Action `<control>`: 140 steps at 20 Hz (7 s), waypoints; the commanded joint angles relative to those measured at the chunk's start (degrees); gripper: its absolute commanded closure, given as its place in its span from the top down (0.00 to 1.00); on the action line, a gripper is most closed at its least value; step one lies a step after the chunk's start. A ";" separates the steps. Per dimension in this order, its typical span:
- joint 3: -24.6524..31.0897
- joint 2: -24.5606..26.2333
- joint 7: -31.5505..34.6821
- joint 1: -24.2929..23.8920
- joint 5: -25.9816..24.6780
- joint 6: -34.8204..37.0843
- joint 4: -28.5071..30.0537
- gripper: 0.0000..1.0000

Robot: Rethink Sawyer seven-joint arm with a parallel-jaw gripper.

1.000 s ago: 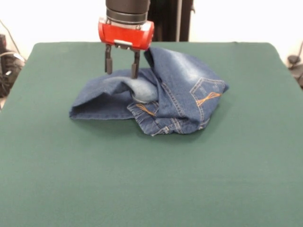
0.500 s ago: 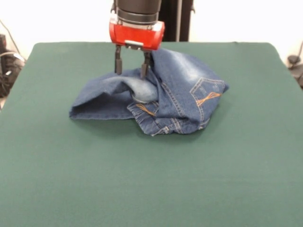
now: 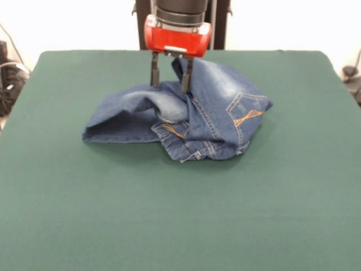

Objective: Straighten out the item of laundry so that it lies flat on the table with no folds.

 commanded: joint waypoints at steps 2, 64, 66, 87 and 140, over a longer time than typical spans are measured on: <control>2.53 -0.34 3.38 3.12 4.13 5.66 3.47 1.00; 5.76 7.20 0.61 4.91 8.67 9.45 -3.84 1.00; 6.05 5.28 0.62 4.73 9.49 10.30 -2.01 1.00; 5.19 8.24 2.31 4.75 7.51 4.20 -1.19 1.00; 4.16 11.01 1.25 4.34 8.48 4.32 -2.86 1.00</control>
